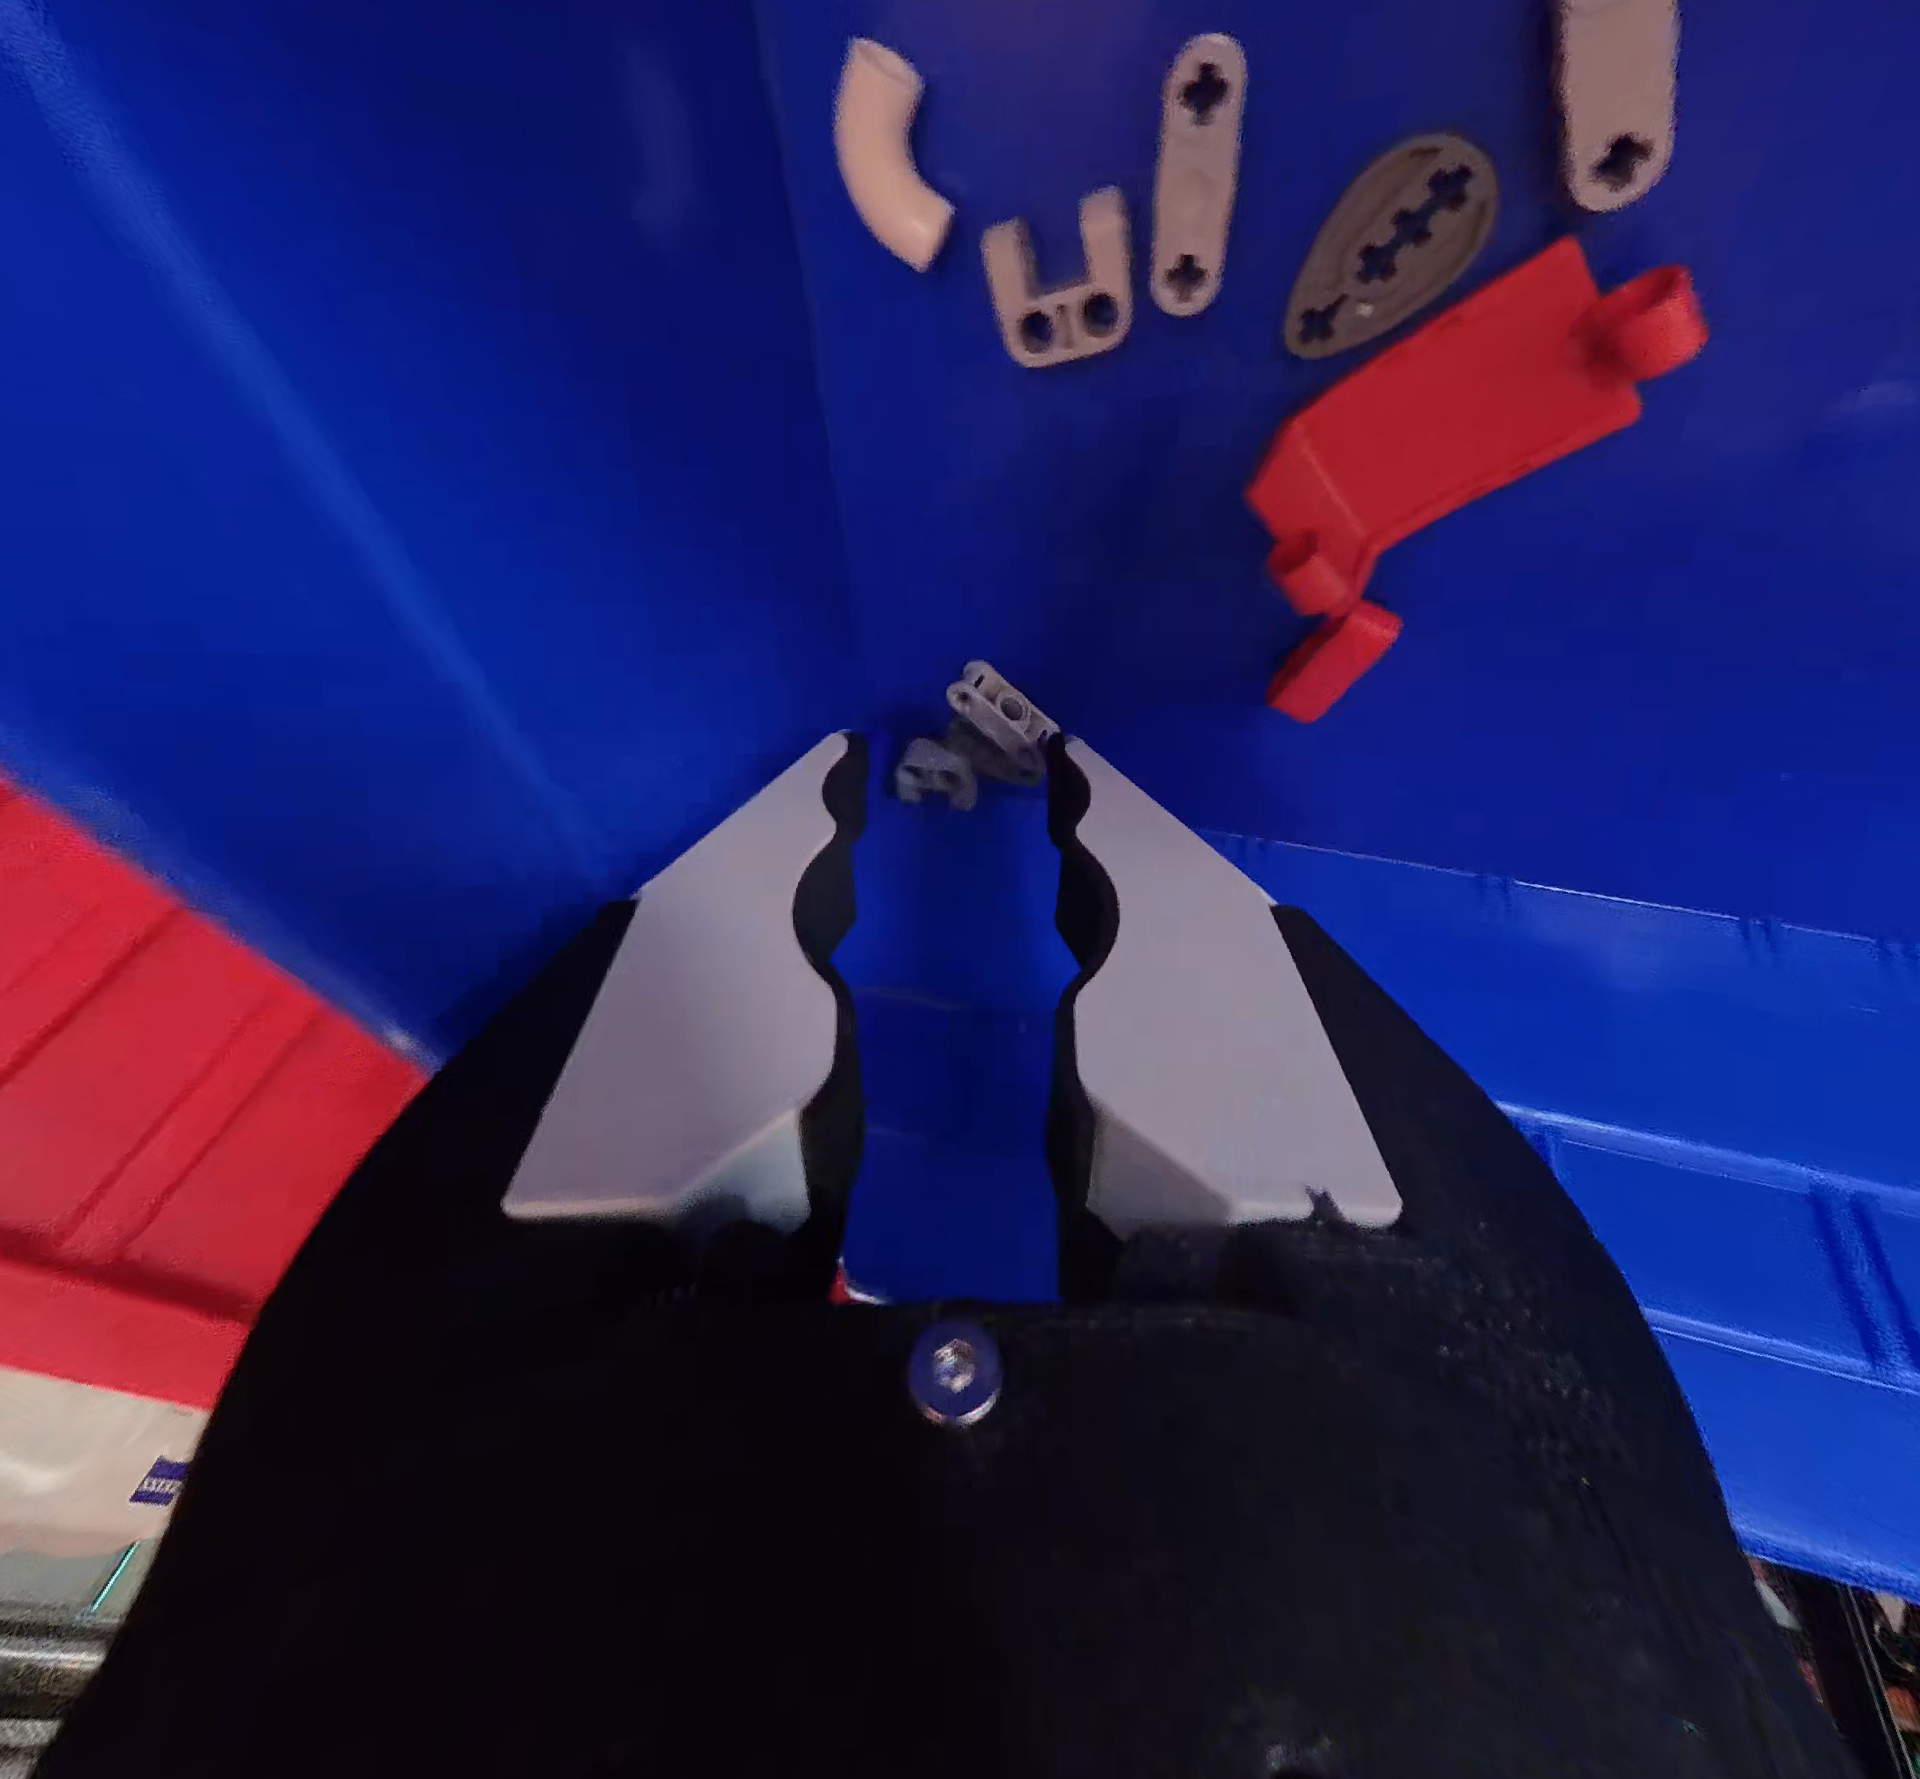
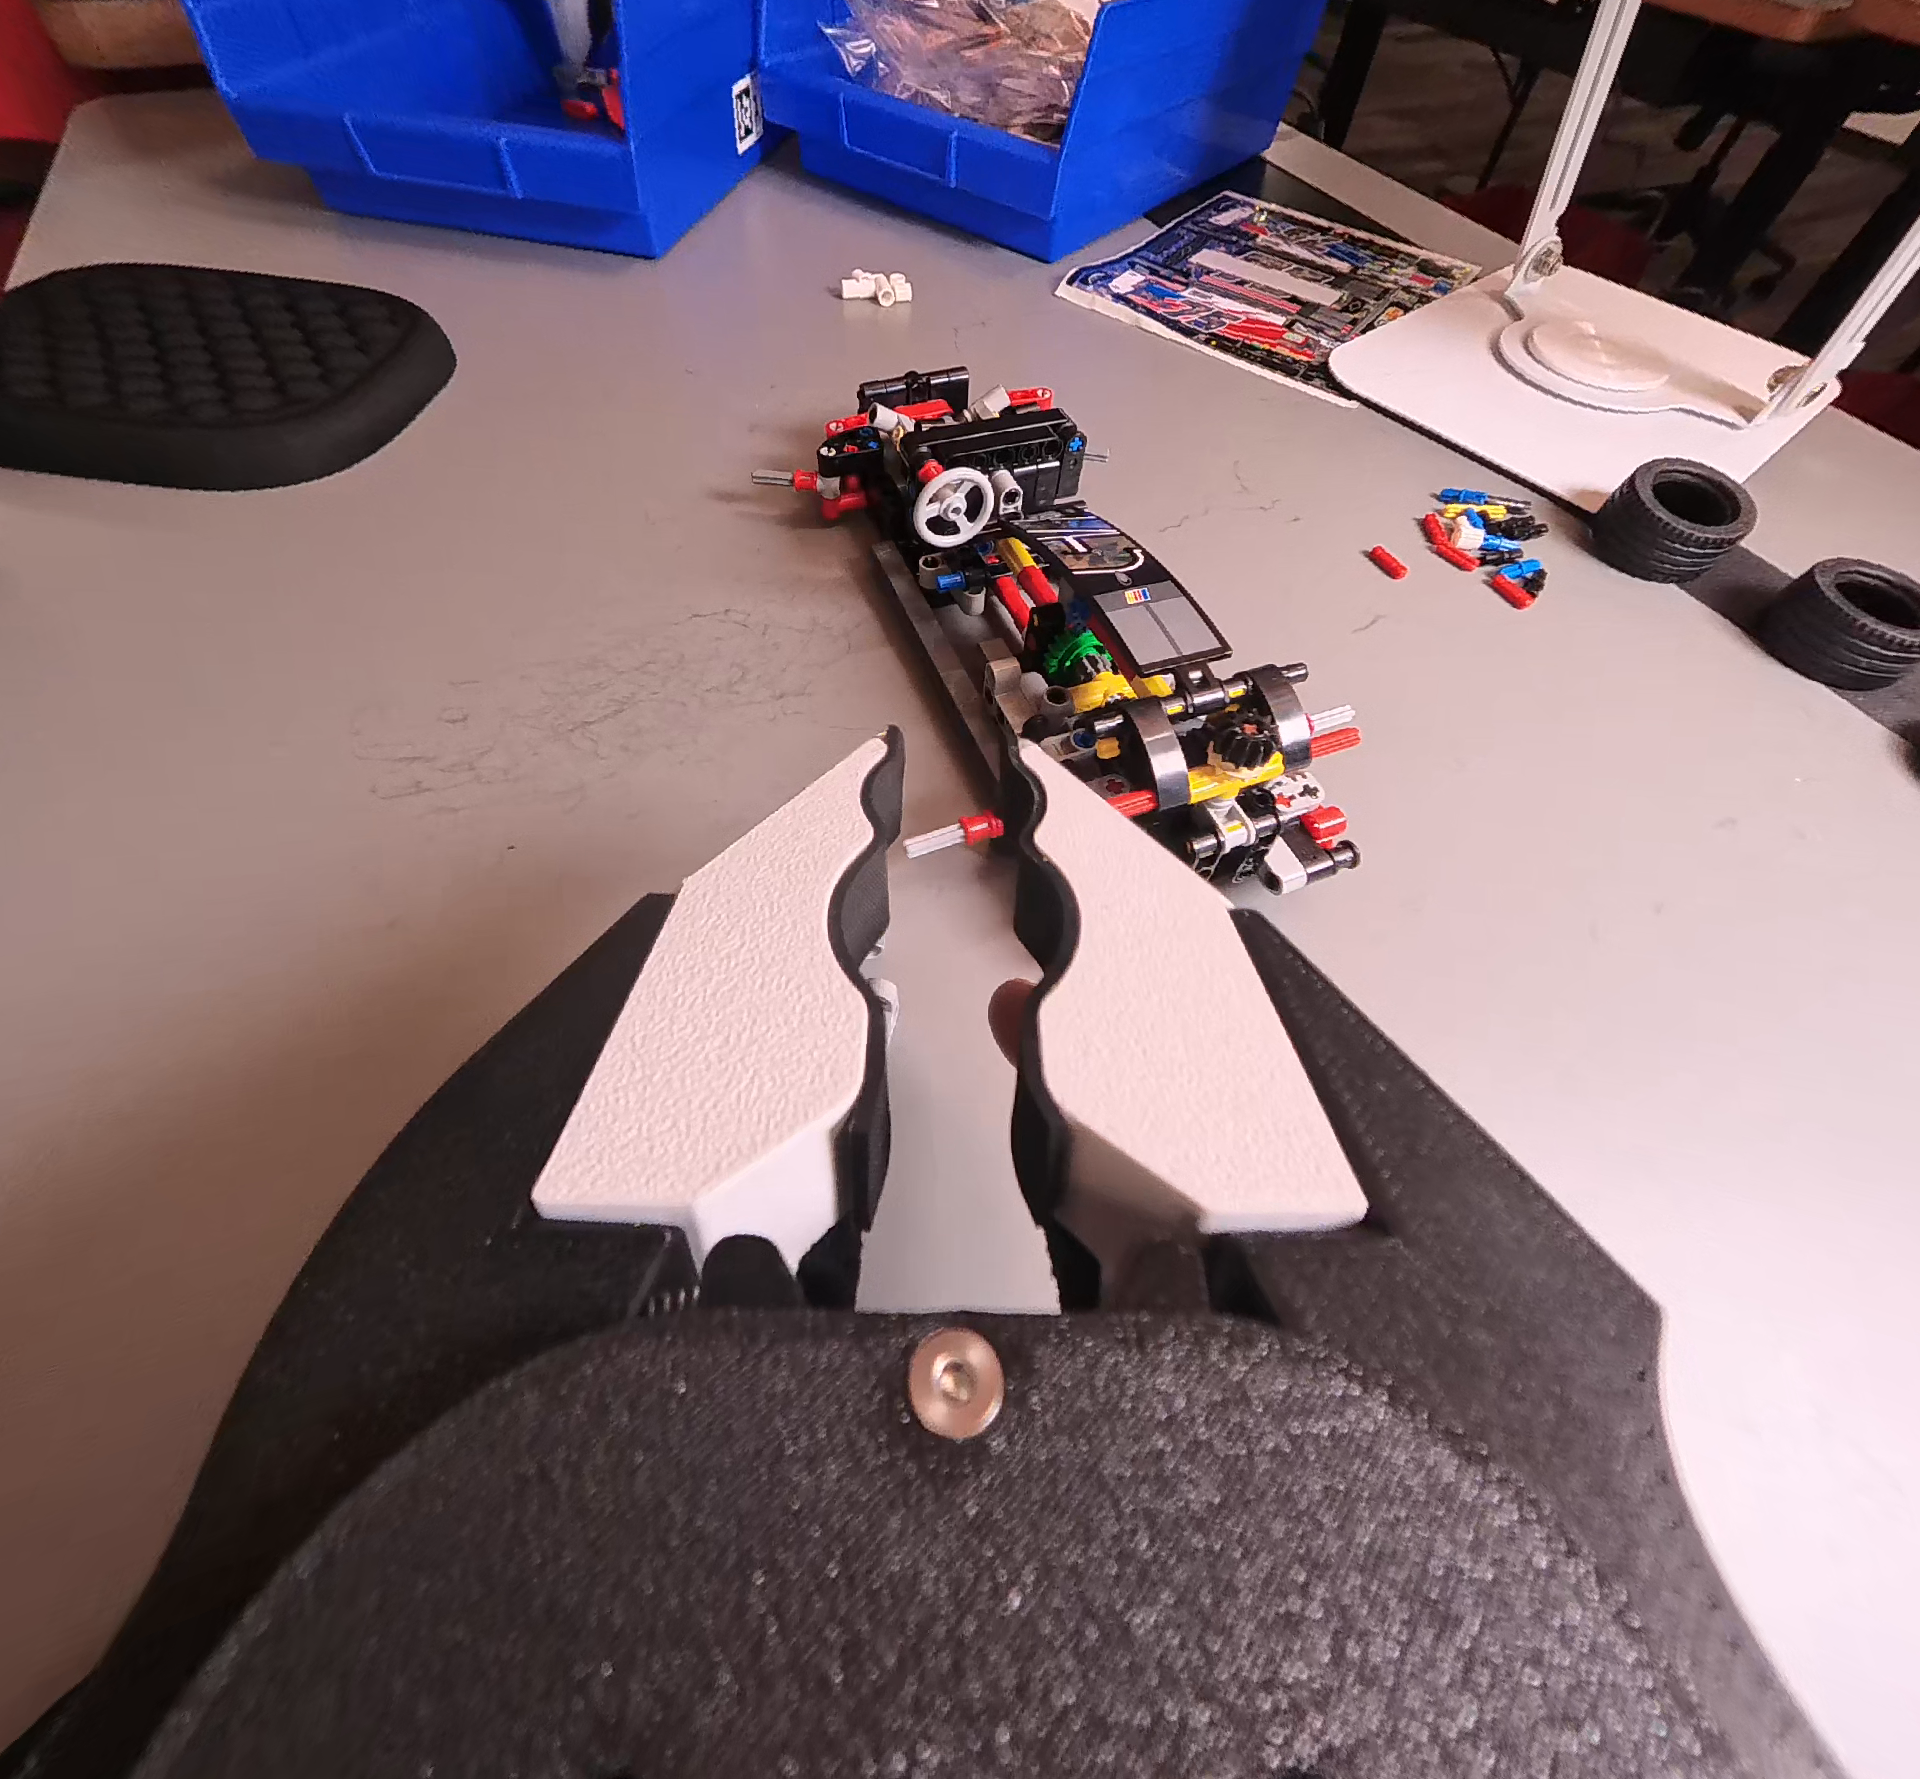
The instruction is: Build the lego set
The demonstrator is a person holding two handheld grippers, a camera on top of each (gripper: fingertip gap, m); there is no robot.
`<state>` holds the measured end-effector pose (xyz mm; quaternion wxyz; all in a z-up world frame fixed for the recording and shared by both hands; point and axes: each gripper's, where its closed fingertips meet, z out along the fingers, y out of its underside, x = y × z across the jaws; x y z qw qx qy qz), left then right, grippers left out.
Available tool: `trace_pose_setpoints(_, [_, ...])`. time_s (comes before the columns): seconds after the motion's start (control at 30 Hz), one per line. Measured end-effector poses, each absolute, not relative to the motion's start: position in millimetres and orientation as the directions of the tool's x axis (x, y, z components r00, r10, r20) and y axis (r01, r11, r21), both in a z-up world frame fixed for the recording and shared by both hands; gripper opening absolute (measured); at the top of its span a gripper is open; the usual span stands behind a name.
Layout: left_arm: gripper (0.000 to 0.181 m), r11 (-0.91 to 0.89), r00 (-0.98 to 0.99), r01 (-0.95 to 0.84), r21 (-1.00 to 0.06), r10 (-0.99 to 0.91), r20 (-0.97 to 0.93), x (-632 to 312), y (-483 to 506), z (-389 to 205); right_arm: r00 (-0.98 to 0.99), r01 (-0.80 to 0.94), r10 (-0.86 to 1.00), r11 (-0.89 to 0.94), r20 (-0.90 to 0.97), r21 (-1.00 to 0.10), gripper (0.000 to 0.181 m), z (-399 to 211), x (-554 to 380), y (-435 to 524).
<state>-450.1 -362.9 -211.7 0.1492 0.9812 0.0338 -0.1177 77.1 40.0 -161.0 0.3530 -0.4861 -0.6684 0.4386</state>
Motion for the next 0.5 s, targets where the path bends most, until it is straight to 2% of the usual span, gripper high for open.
trace_pose_setpoints(0.13, [0.026, -0.943, 0.966, 0.094, 0.319, 0.009, -0.257, -455.9, -365.7, -209.2, -0.275, 0.350, 0.960, 0.143, 0.044, -0.926, 0.017, -164.1, 76.7, 40.8])
trace_pose_setpoints(0.5, [0.026, -0.735, 0.930, -0.067, 0.675, -0.290, -0.224, -460.7, -397.5, -219.6, -0.262, 0.363, 0.964, 0.139, 0.042, -0.921, 0.016, -168.3, 77.2, 44.7])
